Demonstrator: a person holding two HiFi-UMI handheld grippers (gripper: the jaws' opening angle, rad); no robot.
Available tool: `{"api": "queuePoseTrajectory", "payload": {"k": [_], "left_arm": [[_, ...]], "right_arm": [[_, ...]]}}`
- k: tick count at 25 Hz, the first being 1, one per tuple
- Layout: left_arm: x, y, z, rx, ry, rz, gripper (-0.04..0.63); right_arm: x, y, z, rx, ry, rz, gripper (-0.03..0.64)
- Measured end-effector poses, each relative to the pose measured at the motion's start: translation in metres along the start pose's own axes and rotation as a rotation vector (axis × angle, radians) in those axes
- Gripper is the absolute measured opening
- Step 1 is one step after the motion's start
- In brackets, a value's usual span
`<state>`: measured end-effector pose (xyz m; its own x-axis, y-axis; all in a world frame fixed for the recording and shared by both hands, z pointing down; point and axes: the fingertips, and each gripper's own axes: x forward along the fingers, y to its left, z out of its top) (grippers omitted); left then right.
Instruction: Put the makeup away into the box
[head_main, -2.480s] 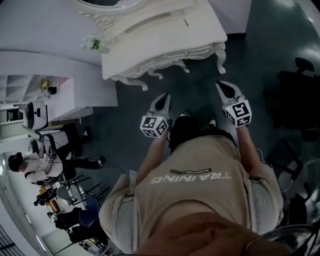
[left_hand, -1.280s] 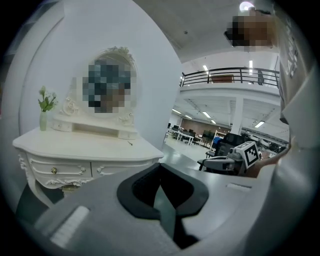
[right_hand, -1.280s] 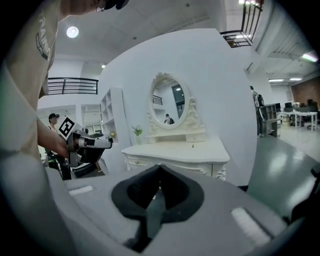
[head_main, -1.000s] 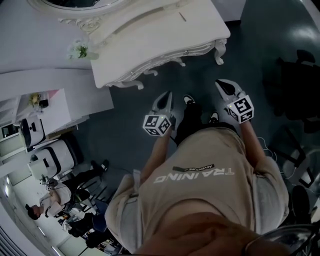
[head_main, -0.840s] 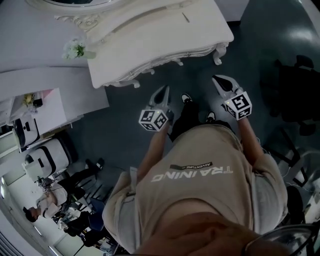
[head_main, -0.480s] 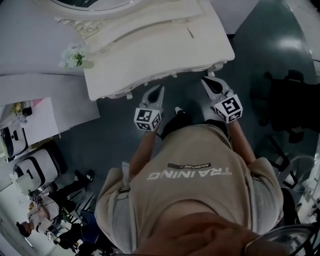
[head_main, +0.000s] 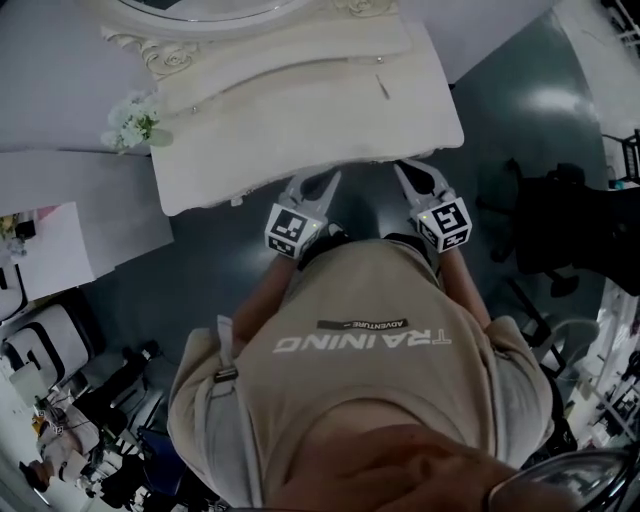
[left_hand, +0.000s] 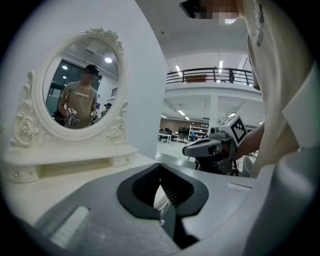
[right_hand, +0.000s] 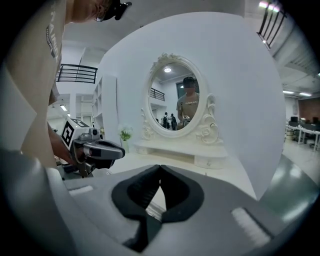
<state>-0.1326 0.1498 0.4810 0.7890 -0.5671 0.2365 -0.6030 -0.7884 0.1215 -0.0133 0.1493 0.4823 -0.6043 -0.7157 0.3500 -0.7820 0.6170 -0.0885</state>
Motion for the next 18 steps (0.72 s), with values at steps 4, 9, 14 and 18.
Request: {"api": "queuePoseTrajectory", "payload": {"k": [4,9,14,18], "left_arm": [[0.018,0.018,-0.004,-0.027,0.021,-0.019,0.006],[0.046,0.036,-0.018,-0.108,0.056,0.042,0.007],[0.087,0.04,-0.001,-0.134,0.055,0.121,0.007],[0.134,0.044,0.034,-0.12,0.023,0.175,0.008]], "right_arm": [[0.017,-0.007,0.002,-0.01,0.023,0.021,0.003],[0.032,-0.025,-0.009,-0.135,0.094,0.061,0.003],[0.037,-0.062,-0.011,-0.126,0.07,0.11,0.003],[0.044,-0.111,-0.006,-0.171,0.076,0.174,0.003]]}}
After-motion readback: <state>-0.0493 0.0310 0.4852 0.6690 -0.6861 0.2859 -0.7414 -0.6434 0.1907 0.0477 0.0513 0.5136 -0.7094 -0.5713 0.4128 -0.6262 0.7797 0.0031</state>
